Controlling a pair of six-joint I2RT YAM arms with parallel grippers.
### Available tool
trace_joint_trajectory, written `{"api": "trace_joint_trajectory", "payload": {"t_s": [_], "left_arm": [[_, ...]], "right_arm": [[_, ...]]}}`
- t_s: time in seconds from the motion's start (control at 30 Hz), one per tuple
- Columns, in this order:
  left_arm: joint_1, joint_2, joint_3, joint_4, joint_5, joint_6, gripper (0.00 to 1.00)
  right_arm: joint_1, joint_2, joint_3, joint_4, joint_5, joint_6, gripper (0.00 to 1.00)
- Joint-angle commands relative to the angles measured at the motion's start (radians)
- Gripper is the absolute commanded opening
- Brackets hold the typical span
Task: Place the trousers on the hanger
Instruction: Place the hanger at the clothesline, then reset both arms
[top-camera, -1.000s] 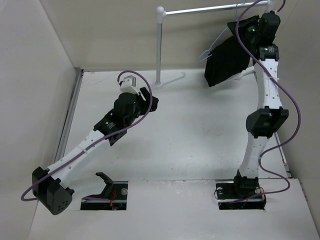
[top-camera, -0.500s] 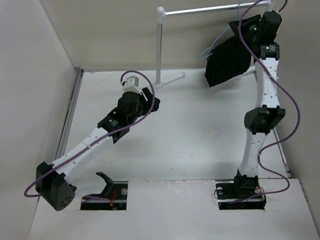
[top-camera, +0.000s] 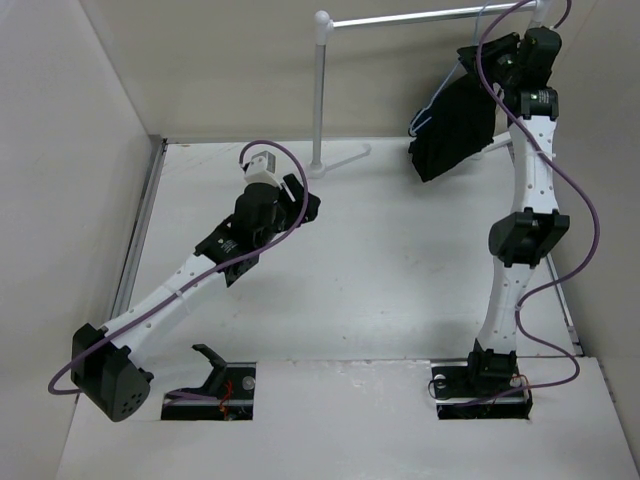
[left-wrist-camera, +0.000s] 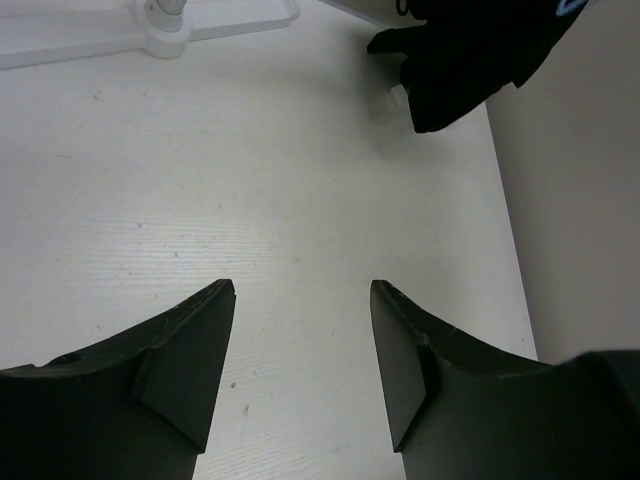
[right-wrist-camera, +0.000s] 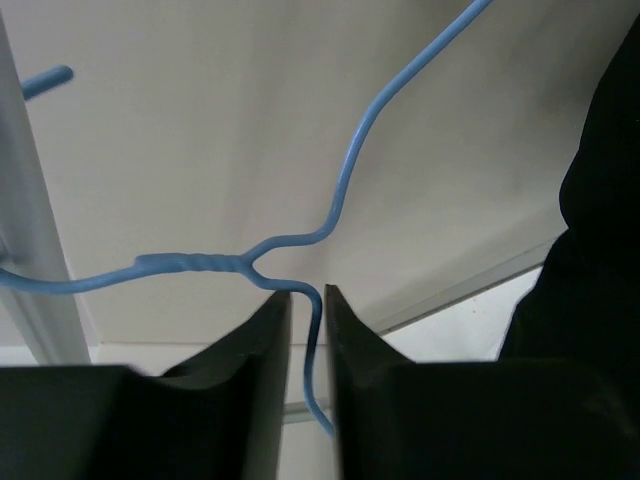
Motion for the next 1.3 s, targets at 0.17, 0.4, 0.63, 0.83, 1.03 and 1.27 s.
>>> {"api": "trace_joint_trajectory", "payload": {"t_s": [0.17, 0.4, 0.63, 0.83, 1.03, 1.27], "left_arm": [[0.015, -0.009, 0.039, 0.04, -0.015, -0.019, 0.56], [0.026, -0.025, 0.045, 0.028, -0.032, -0.017, 0.56], [0.045, -0.025, 0.078, 0.01, -0.031, 0.006, 0.58], [0.073, -0.011, 0.09, 0.007, 0.018, 0.02, 1.0], [0.082, 0.059, 0.078, -0.041, 0.031, 0.007, 1.0], [0.039, 0.216, 0.065, -0.165, 0.067, 0.003, 1.0]], "right_arm": [[-0.011, -0.039, 0.023, 0.042, -0.006, -0.043, 0.65], [-0.015, -0.155, -0.136, 0.053, 0.018, -0.09, 0.84], [-0.008, -0.335, -0.404, 0.128, 0.118, -0.175, 1.0], [-0.019, -0.514, -0.653, 0.26, 0.114, -0.175, 1.0], [-0.021, -0.764, -1.027, 0.31, 0.144, -0.214, 1.0], [0.024, -1.106, -1.585, 0.292, 0.325, -0.285, 1.0]]}}
